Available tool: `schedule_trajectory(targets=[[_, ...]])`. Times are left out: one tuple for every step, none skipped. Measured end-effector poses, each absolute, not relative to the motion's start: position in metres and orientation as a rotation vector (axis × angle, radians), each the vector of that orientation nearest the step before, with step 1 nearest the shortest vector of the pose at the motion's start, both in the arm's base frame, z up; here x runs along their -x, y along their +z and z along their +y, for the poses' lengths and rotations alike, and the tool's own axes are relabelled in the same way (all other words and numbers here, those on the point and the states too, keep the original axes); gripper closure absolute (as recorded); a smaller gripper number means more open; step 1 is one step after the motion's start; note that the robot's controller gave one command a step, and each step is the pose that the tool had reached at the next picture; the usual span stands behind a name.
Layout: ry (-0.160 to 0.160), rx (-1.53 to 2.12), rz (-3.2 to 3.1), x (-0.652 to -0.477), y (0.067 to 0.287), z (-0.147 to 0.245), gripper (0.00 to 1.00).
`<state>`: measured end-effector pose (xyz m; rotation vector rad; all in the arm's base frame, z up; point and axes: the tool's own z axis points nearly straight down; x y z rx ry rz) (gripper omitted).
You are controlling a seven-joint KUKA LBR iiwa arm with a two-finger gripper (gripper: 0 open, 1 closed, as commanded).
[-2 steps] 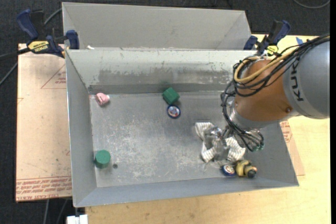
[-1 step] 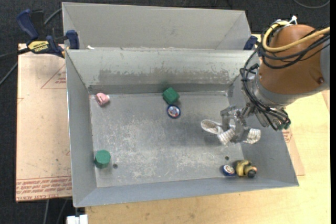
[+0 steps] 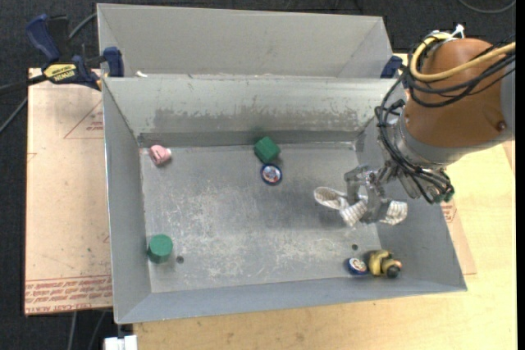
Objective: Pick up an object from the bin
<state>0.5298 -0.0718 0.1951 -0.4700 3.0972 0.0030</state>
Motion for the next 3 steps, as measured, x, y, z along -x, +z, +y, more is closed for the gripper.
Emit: schedule_trajectory(targets=[[-0.002, 0.505, 3.081, -0.531, 0.299, -0.078, 1.00], [-0.004, 0.531, 3.075, -0.509, 0.370, -0.082, 1.00], [-0.002, 0.661, 3.052, -0.517, 0.268, -0.070, 1.00]])
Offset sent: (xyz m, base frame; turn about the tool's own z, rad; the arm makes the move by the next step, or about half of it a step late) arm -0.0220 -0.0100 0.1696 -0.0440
